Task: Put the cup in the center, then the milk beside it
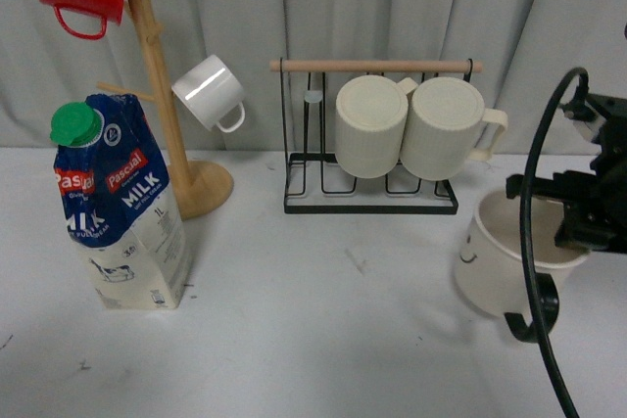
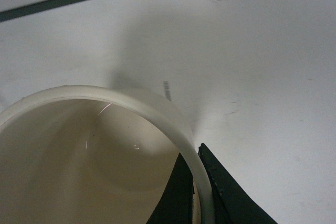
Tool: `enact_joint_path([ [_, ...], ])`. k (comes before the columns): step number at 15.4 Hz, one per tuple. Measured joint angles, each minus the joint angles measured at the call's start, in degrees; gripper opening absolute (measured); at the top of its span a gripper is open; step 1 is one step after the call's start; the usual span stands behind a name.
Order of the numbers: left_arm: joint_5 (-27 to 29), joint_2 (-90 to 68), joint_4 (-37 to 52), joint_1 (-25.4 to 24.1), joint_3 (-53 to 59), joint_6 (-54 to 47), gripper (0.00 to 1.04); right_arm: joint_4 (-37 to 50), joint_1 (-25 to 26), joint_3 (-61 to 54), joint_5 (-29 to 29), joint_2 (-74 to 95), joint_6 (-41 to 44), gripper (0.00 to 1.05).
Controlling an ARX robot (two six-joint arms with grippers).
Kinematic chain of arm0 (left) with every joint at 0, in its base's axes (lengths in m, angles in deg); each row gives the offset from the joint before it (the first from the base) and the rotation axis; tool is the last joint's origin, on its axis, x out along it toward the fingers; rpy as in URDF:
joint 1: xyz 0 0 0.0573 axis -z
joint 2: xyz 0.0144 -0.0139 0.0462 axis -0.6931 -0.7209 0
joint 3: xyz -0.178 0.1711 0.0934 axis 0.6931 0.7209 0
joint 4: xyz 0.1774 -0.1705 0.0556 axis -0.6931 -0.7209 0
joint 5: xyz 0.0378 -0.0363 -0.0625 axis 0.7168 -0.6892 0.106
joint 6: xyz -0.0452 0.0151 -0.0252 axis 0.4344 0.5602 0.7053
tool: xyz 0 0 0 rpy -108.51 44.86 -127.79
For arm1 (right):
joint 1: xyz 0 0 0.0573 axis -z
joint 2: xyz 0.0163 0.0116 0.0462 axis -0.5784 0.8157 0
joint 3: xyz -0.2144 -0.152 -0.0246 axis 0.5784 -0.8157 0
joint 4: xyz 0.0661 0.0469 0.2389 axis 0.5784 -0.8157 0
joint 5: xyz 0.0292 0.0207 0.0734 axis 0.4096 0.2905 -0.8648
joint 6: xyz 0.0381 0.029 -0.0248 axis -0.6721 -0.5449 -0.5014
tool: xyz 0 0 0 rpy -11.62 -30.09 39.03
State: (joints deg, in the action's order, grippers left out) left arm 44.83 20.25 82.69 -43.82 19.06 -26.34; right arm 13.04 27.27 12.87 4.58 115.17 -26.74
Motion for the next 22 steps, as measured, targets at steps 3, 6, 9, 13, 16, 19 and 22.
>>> enact_joint_path([
  [3, 0.0, 0.0, 0.0, 0.0, 0.0, 0.02, 0.98, -0.28, -9.31, 1.73, -1.03, -1.05, -3.1, 0.03],
  [6, 0.0, 0.0, 0.0, 0.0, 0.0, 0.02, 0.98, -1.62, -13.84, 6.67, -0.48, 3.91, -5.99, 0.03],
  [9, 0.02, 0.0, 0.0, 0.0, 0.0, 0.02, 0.98, -3.48, -14.93, 9.79, 1.4, 7.34, -7.41, 0.03],
  [13, 0.0, 0.0, 0.0, 0.0, 0.0, 0.02, 0.98, -4.96, -14.78, 11.56, 3.45, 9.86, -9.16, 0.03],
  [16, 0.0, 0.0, 0.0, 0.0, 0.0, 0.02, 0.98, -5.42, -14.78, 12.9, 3.5, 10.75, -9.99, 0.18],
  [19, 0.0, 0.0, 0.0, 0.0, 0.0, 0.0, 0.98, -4.37, -14.82, 13.22, 3.32, 10.8, -10.21, 0.51],
  [22, 0.0, 0.0, 0.0, 0.0, 0.0, 0.02, 0.98, 7.63, -16.04, 5.01, 4.63, 0.76, -6.91, 0.83],
])
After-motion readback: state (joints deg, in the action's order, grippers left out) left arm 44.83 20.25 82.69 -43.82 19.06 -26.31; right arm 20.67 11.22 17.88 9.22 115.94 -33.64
